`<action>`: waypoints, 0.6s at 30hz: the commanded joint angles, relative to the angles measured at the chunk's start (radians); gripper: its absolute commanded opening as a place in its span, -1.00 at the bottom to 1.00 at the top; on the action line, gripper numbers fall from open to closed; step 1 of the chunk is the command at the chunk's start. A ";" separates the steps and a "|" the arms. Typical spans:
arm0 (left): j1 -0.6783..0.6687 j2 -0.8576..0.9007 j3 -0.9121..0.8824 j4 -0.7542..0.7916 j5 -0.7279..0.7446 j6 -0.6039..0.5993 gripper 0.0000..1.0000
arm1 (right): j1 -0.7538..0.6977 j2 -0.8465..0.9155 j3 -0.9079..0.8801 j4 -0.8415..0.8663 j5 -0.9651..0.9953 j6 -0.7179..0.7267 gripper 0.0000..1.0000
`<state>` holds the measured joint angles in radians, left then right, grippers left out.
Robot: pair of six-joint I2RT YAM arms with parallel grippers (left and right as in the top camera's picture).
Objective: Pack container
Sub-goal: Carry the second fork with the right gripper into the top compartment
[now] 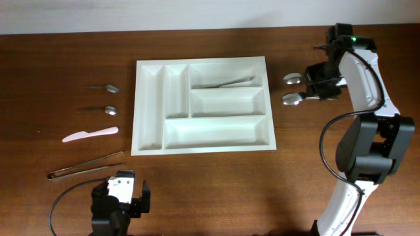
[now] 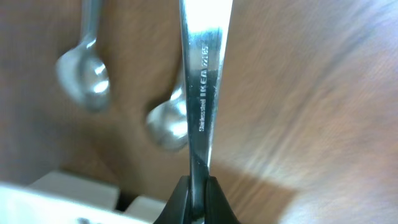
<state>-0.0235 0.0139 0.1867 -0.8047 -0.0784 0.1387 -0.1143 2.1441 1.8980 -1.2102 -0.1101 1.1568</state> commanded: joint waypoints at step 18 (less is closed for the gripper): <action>-0.005 -0.008 -0.003 0.000 0.004 0.013 0.99 | 0.359 -0.008 0.019 0.325 -0.101 0.037 -0.92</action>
<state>-0.0235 0.0139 0.1871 -0.8043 -0.0784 0.1387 0.2222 2.1441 1.8984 -0.9249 -0.2096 1.1820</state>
